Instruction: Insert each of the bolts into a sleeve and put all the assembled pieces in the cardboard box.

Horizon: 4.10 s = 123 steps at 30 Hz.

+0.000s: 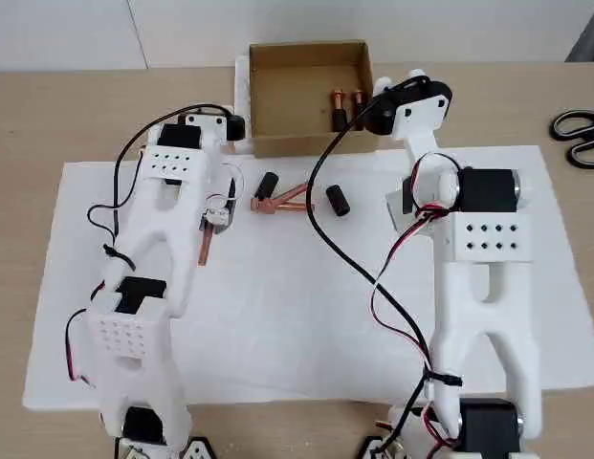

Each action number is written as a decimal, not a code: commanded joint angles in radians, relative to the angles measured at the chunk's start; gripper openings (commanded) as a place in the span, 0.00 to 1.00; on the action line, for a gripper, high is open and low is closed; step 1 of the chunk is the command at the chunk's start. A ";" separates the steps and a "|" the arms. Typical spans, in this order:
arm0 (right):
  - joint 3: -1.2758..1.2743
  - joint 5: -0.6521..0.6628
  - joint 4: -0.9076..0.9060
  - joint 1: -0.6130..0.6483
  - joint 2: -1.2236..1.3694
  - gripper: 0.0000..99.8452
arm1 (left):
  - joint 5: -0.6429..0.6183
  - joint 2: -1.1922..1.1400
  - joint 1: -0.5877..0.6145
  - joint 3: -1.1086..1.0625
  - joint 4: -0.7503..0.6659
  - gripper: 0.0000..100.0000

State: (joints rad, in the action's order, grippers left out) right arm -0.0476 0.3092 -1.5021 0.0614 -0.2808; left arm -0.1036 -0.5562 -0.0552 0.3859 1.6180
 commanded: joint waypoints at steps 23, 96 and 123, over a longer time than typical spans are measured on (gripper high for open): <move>0.006 -0.012 0.012 -0.007 -0.047 0.00 | -0.005 -0.061 -0.002 0.004 -0.084 0.08; -1.214 -0.321 0.964 0.361 -1.007 0.01 | -0.285 0.807 0.000 -0.143 0.055 0.01; -1.462 -0.414 1.055 0.536 -1.210 0.00 | -0.285 1.080 -0.253 -0.360 -0.391 0.01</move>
State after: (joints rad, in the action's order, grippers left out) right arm -1.5175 -0.0990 -0.4450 0.5923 -1.4699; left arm -0.3813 0.4933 -0.3053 0.0361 1.3142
